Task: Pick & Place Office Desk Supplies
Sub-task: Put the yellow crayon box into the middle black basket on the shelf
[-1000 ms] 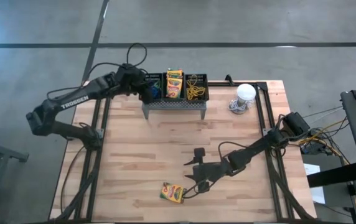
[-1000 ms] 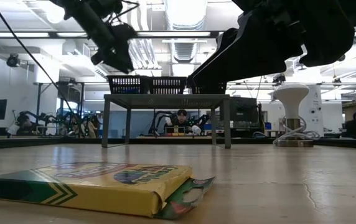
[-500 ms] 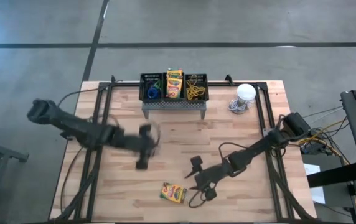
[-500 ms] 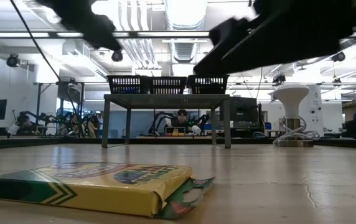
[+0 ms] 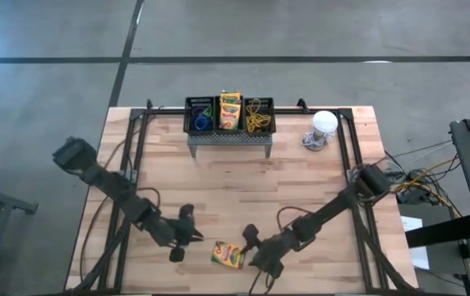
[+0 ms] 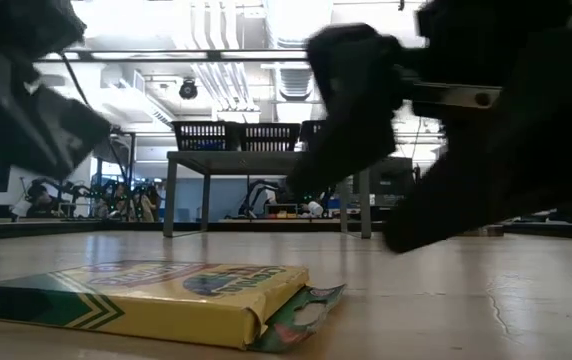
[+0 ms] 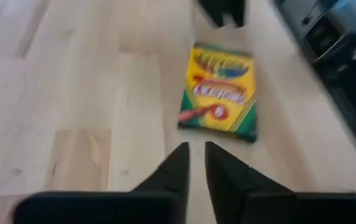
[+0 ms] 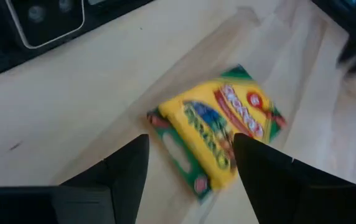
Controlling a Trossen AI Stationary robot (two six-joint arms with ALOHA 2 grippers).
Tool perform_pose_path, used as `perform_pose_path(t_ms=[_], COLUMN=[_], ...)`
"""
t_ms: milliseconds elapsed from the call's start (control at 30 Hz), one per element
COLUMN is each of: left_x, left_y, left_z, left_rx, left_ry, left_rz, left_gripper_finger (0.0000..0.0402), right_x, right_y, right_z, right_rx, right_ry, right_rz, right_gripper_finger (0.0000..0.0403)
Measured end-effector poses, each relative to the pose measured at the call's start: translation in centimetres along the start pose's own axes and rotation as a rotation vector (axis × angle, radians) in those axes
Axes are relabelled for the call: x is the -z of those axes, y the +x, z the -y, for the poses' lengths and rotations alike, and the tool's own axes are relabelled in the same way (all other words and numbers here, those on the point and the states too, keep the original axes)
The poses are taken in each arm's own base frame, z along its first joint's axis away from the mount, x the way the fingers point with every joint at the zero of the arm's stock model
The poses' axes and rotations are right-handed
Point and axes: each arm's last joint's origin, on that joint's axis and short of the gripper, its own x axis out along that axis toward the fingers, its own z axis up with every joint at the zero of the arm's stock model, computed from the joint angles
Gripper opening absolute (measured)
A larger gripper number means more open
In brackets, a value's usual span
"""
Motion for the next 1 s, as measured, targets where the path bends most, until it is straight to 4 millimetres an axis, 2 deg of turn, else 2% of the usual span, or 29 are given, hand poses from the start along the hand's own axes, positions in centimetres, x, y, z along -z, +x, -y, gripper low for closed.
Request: perform_pose_path(t_ms=[133,333,467,667,1000], left_x=[0.5,0.9,1.0,1.0,0.7], left_y=[1.9,4.2,5.2,5.7,5.9], left_z=[0.3,0.5,0.4,0.1,-0.2], left_rx=[0.028,0.04,0.029,0.024,0.026], left_ry=[-0.002,-0.037,-0.036,-0.045,-0.036], left_rz=[-0.08,-0.151,-0.168,-0.17,-0.137], left_gripper_finger=[0.0008,0.0006,0.0006,0.0005,0.0005], right_x=[-0.7,-2.1,-2.4,-1.9,-1.5], right_y=[1.5,2.4,2.5,3.1,3.7], right_z=[-0.2,0.0,0.2,0.2,0.5], right_rx=[-0.025,-0.067,-0.035,0.029,0.212], right_ry=[-0.1,-0.202,-0.251,-0.356,-0.422], right_rz=[-0.064,-0.17,-0.205,-0.251,-0.303], right_gripper_finger=[0.0249,0.0283,0.029,0.0278,0.0262])
